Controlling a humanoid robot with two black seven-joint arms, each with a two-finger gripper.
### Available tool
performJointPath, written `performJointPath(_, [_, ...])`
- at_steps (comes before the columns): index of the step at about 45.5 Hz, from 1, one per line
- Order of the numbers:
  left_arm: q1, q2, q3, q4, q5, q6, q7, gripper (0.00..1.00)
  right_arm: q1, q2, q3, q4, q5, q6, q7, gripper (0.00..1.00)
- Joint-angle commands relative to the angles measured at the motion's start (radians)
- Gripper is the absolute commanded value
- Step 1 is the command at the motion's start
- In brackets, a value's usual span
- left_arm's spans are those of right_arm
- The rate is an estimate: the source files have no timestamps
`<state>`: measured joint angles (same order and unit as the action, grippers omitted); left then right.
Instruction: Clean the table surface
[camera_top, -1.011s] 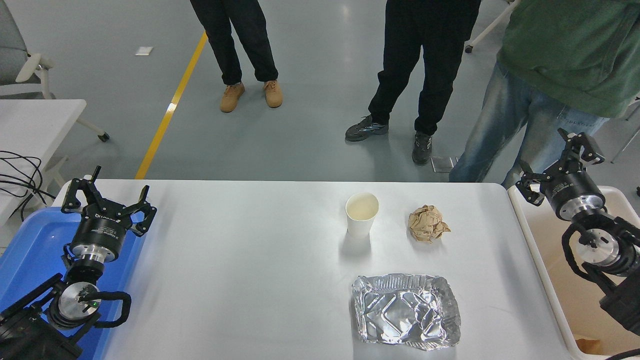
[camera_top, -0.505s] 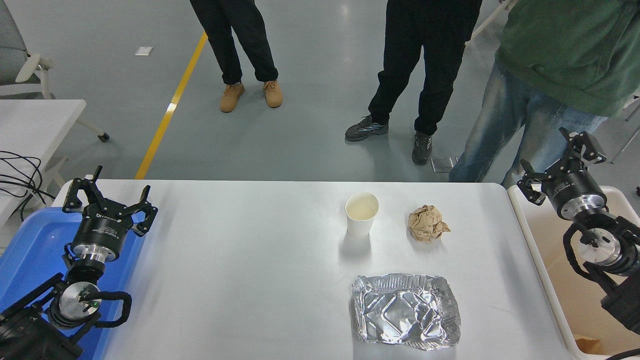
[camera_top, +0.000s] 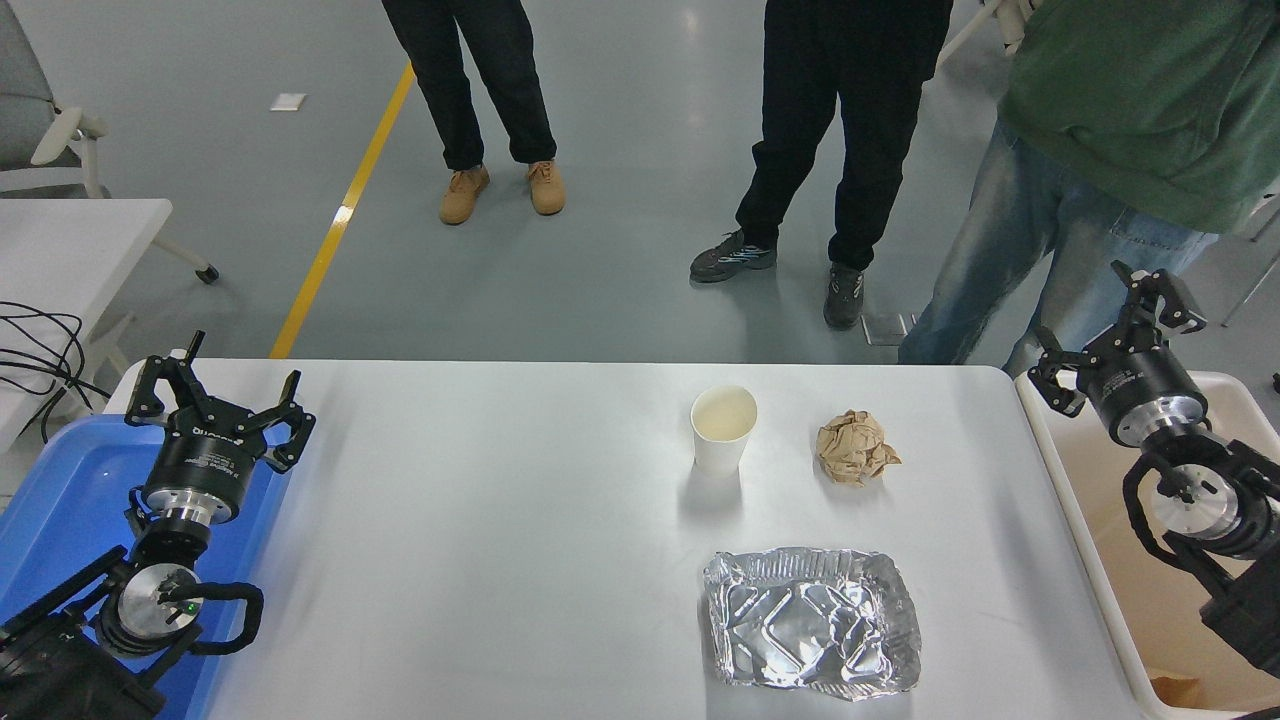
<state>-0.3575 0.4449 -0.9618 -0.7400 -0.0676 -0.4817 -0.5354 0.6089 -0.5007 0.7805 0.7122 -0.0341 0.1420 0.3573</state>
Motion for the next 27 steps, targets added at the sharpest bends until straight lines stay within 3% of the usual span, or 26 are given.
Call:
performJointPath(1, [0.0,0.0,0.0,-0.001,0.0,0.0,0.0,0.99,-0.011,-0.018,0.0,0.027,-0.02,-0.009,0.0,1.0])
performJointPath(10, [0.0,0.0,0.0,0.001,0.0,0.0,0.0,0.99,-0.057,-0.027,0.002,0.056,-0.02,-0.001,0.002,1.0])
performJointPath(14, [0.0,0.0,0.0,-0.001,0.0,0.0,0.0,0.99,-0.052,-0.122,-0.013,0.203,-0.036,0.005,0.002,1.0])
performJointPath(27, [0.0,0.0,0.0,0.001,0.0,0.0,0.0,0.99,0.11,-0.171,-0.274,0.346,-0.22,-0.001,-0.012,1.0])
